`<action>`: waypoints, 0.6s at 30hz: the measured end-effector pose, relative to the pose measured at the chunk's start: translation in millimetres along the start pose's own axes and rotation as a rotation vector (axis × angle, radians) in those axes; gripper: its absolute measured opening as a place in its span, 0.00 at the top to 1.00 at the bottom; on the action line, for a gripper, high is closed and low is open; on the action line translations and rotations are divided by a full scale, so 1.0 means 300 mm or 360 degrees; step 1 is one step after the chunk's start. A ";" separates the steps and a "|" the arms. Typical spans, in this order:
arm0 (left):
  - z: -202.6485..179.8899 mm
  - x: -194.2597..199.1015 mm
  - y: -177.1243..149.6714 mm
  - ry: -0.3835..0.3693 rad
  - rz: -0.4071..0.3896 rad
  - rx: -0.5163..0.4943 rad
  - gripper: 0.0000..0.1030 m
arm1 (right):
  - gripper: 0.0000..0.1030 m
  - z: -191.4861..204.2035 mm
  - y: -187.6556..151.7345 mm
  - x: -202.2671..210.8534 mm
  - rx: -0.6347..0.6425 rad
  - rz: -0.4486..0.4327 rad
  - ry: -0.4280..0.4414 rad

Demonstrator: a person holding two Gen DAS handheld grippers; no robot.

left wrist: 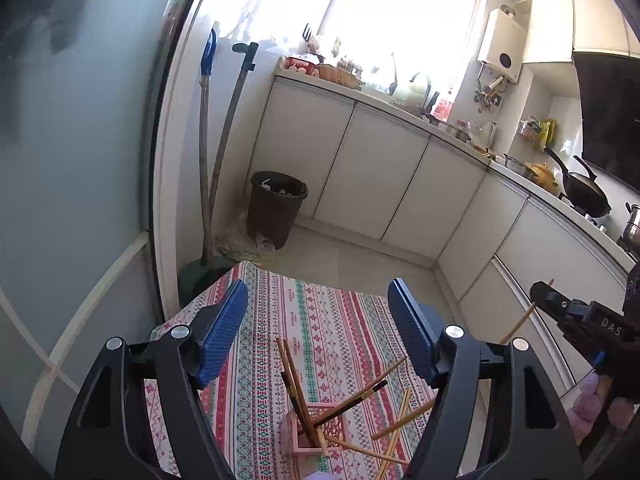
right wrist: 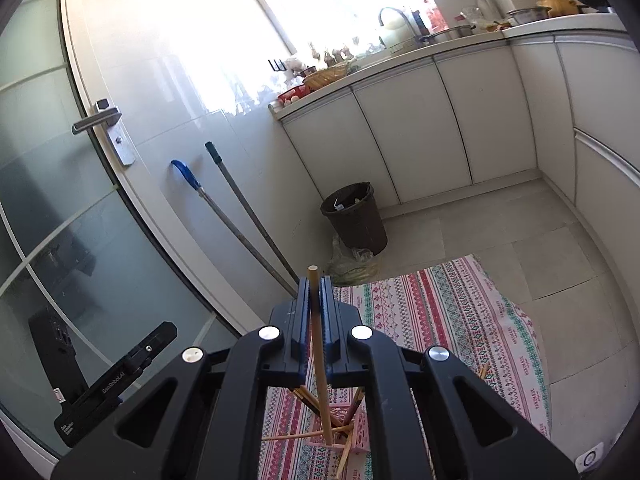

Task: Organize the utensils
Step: 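Drop the chopsticks into the pink holder and open both tools, then move both open tools back over the remaining chopsticks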

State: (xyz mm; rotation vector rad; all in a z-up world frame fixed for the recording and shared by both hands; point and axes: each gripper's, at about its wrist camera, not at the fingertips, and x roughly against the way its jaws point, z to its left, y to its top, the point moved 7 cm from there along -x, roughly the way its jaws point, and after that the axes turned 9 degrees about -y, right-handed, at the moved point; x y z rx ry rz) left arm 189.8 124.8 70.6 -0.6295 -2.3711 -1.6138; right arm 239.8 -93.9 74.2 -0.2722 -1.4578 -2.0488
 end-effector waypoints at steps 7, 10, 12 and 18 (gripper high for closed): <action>0.049 -0.013 -0.015 0.0027 0.0037 0.0034 0.33 | 0.88 0.060 -0.096 -0.145 0.0024 0.0168 0.0012; 0.056 -0.014 -0.021 0.0036 0.0045 0.0032 0.33 | 0.87 0.065 -0.099 -0.131 0.0045 0.0138 -0.0006; 0.049 -0.016 -0.026 0.0040 0.0053 0.0021 0.33 | 0.81 0.060 -0.102 -0.118 0.0064 0.0117 -0.0033; -0.004 -0.017 -0.039 0.0094 0.0033 -0.0086 0.27 | 0.66 0.023 -0.115 -0.072 0.0161 0.0041 -0.0191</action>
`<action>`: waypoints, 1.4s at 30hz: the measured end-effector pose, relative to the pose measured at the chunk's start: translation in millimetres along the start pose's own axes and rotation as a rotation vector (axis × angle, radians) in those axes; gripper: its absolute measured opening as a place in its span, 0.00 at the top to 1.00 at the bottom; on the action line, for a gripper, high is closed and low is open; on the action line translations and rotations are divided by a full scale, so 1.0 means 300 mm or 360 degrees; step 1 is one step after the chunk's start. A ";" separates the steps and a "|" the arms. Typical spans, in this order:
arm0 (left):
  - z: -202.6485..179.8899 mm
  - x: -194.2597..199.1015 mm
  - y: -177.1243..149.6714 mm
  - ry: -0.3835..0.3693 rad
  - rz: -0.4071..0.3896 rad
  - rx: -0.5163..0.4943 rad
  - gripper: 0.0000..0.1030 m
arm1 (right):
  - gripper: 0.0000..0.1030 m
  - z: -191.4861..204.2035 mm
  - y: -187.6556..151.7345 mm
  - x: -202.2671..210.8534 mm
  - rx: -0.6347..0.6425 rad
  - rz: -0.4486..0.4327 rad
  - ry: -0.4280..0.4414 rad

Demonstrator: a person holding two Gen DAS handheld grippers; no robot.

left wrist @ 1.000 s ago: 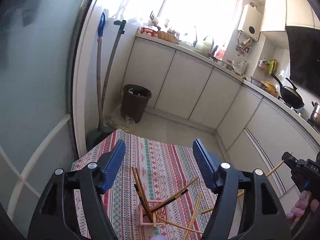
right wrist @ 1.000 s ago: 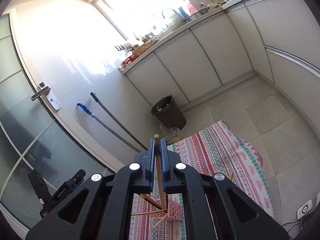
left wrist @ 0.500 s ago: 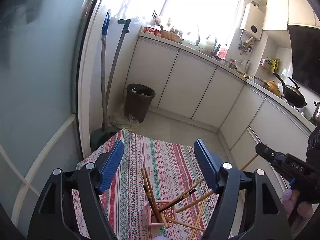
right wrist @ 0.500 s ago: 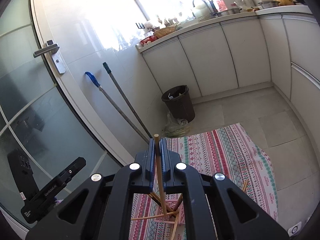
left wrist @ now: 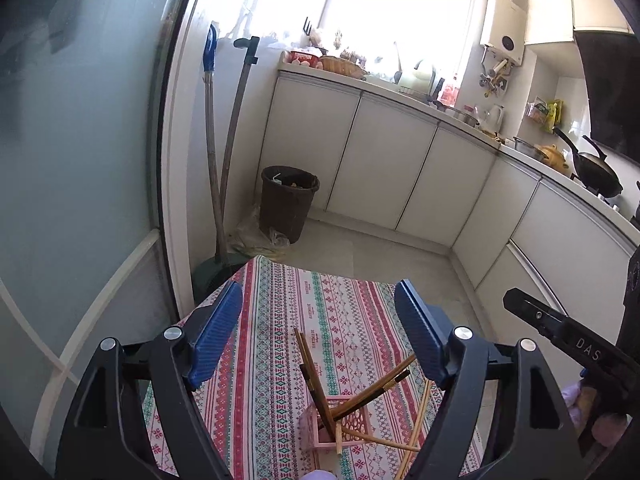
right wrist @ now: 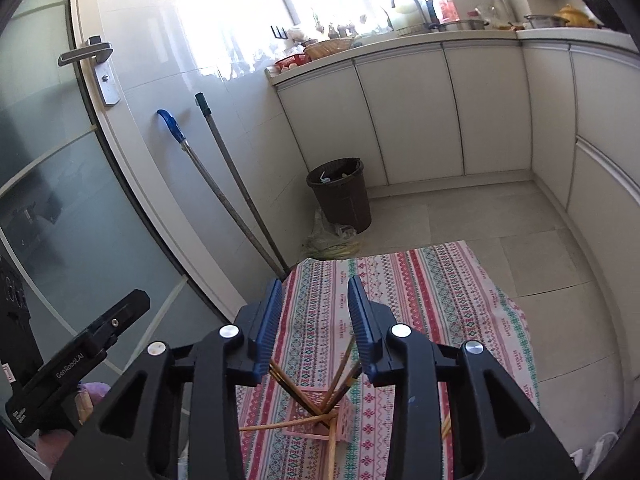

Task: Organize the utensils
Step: 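Move both open tools back over the remaining chopsticks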

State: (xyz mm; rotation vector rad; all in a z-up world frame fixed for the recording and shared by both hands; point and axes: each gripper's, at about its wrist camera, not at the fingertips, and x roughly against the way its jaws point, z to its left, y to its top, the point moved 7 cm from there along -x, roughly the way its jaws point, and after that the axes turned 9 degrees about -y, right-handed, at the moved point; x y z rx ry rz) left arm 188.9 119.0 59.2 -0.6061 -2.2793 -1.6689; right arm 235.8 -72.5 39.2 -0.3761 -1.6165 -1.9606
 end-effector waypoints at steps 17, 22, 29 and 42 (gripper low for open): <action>-0.290 -0.036 -0.058 -0.0046 0.0018 -0.0266 0.07 | 0.23 -0.279 -0.064 0.119 -0.0024 -0.0083 -0.0360; -0.429 -0.110 -0.130 -0.0057 0.0104 -0.0405 0.07 | 0.09 -0.429 -0.079 0.168 -0.0050 -0.0144 -0.0594; -0.610 -0.228 -0.230 -0.0138 0.0223 -0.0523 0.07 | 0.07 -0.764 -0.115 0.231 -0.0215 -0.0152 -0.1082; -0.785 -0.732 -0.682 -0.0244 0.0995 -0.0741 0.07 | 0.07 -1.100 -0.240 0.169 -0.0849 0.0083 -0.1011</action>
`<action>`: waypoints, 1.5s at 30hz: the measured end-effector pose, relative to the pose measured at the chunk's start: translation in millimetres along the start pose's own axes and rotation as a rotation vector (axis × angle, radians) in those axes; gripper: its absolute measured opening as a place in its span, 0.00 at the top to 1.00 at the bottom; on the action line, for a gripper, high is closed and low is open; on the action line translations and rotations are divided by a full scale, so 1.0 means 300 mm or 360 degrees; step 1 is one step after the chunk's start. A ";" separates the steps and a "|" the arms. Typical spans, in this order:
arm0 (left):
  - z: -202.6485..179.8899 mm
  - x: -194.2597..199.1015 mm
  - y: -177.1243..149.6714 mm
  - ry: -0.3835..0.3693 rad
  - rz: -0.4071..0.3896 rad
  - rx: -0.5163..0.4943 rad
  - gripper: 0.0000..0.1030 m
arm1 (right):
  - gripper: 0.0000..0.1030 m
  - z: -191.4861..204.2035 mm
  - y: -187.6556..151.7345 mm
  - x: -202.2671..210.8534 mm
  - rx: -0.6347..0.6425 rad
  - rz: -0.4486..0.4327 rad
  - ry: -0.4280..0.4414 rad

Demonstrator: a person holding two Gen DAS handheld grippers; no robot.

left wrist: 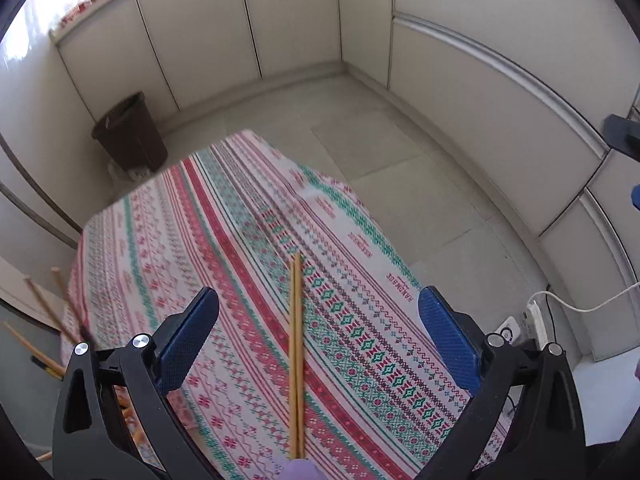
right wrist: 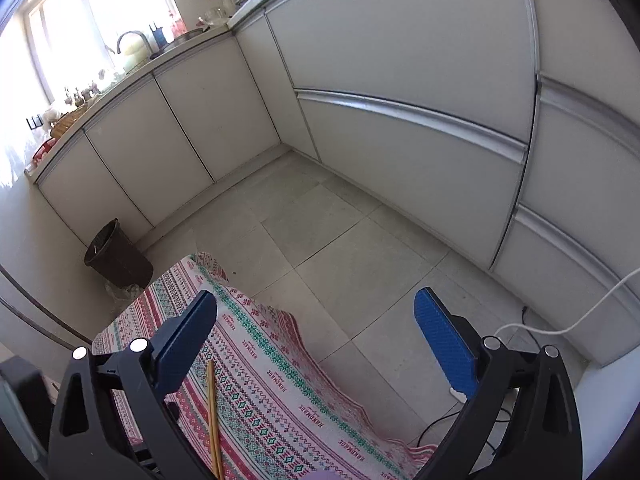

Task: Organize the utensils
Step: 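Move both open tools back over the remaining chopsticks, then grasp the last chopsticks with the left tool while the right tool grasps one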

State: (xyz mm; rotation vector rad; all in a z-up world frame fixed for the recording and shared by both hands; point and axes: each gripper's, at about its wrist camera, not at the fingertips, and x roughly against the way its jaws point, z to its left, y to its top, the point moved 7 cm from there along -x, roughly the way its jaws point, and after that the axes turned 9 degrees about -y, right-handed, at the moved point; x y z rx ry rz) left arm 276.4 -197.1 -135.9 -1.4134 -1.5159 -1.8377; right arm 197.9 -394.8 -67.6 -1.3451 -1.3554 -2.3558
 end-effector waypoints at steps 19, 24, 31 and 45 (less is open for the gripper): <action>0.353 -0.385 -0.033 0.0069 0.0320 0.0561 0.36 | 0.07 0.068 -0.124 -0.208 0.0096 0.0352 0.0058; 0.353 -0.411 -0.046 0.0071 0.0352 0.0554 0.37 | 0.07 0.060 -0.126 -0.216 0.0081 0.0370 0.0057; 0.325 -0.439 -0.051 0.0046 0.0388 0.0534 0.38 | 0.07 0.059 -0.128 -0.223 0.0087 0.0387 0.0055; 0.159 -0.426 -0.107 -0.0016 0.0367 0.0315 0.96 | 0.07 0.156 -0.208 -0.311 0.0153 0.0574 0.0114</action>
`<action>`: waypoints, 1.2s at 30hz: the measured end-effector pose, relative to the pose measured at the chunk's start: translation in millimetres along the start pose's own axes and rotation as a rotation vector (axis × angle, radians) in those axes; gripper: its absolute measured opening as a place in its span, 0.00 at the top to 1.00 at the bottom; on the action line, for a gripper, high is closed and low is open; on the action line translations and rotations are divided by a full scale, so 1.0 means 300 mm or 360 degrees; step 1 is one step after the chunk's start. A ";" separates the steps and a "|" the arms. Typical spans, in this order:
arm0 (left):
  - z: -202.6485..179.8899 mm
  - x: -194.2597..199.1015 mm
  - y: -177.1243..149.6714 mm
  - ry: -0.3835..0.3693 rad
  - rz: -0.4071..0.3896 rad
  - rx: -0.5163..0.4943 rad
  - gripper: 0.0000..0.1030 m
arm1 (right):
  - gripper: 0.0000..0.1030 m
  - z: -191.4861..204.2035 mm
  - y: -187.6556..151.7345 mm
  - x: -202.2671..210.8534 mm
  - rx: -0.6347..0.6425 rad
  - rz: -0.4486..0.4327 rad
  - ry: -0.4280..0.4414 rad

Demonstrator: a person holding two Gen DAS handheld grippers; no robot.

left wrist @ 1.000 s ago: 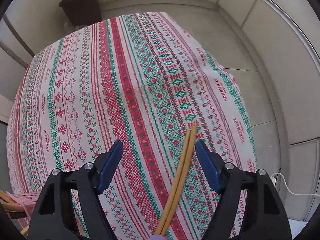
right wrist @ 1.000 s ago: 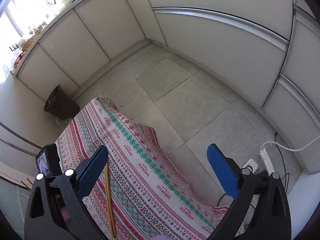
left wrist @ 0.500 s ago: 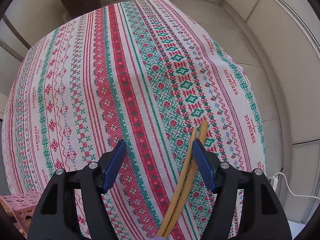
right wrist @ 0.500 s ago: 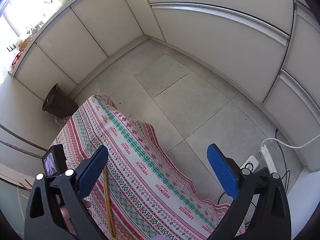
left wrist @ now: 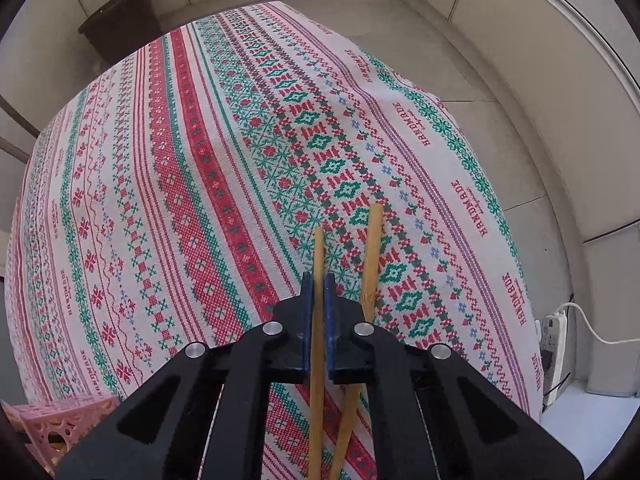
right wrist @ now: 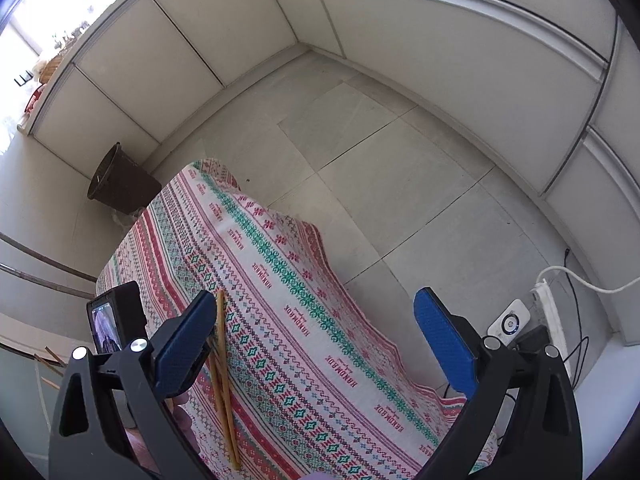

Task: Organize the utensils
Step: 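Grasp the last chopsticks with the left tool while the right tool grasps one, then carry the held chopsticks upright over the pink holder with both tools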

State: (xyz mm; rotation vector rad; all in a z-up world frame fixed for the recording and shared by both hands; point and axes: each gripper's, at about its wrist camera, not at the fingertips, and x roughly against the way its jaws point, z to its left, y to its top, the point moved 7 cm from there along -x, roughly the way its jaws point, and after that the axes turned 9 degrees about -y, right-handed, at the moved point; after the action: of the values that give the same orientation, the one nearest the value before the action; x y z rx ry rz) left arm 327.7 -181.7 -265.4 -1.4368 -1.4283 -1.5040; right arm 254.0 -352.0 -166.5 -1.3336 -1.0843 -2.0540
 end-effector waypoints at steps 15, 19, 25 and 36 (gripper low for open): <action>-0.052 0.359 -0.246 -0.0034 -0.0242 -0.0183 0.96 | 0.11 0.278 -0.046 -0.313 0.0257 0.0161 -0.0087; -0.050 0.421 -0.297 -0.0009 -0.0283 -0.0233 0.96 | 0.22 0.338 -0.071 -0.380 0.0304 0.0224 -0.0068; -0.019 0.492 -0.393 -0.0006 -0.0326 -0.0248 0.96 | 0.37 0.431 -0.151 -0.455 0.0457 0.0252 -0.0166; 0.037 0.590 -0.480 0.0066 -0.0407 -0.0275 0.96 | 0.90 0.504 -0.257 -0.412 0.0654 0.0100 -0.0292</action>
State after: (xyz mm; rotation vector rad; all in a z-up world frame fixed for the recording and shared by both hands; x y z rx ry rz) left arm 156.8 -95.2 -140.8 -1.3517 -1.5339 -1.8446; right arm 332.7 -189.2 -273.3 -1.3355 -1.4311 -1.5738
